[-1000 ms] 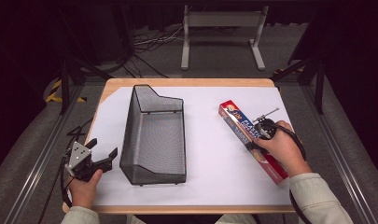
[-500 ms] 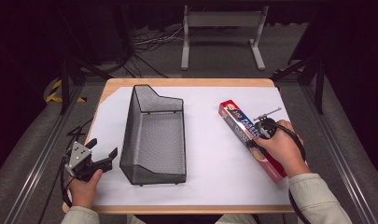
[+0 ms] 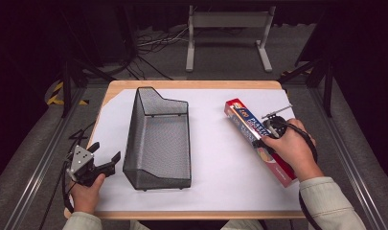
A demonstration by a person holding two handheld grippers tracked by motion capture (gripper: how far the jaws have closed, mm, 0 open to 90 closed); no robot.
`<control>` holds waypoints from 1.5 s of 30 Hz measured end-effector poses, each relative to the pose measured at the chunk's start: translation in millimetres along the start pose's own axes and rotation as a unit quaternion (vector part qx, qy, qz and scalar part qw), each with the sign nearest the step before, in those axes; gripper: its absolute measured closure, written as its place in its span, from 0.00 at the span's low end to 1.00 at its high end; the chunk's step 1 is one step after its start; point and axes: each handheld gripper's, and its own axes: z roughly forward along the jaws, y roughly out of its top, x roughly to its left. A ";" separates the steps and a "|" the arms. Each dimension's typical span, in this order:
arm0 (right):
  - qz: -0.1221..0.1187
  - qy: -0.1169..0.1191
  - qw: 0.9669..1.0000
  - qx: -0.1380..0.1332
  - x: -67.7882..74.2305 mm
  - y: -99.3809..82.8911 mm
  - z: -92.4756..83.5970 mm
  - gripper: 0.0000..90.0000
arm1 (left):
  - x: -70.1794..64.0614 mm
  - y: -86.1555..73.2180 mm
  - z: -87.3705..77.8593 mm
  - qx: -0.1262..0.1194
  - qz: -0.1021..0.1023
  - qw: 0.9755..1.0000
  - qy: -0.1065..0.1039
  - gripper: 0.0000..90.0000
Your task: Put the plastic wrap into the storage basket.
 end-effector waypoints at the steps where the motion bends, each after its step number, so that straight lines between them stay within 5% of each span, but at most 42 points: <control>1: 0.000 0.000 1.000 0.000 0.8 0.7 -2.2 0.44 | 0.0 0.0 0.0 0.000 0.000 1.000 0.000 0.18; 26: 0.011 0.014 0.999 -0.032 28.7 16.2 -49.0 0.44 | 0.3 -0.2 -0.1 0.000 0.000 1.000 0.001 0.18; 45: -0.037 0.042 0.998 -0.042 93.2 41.5 -52.7 0.44 | 0.9 0.1 0.1 -0.001 -0.001 1.000 0.004 0.18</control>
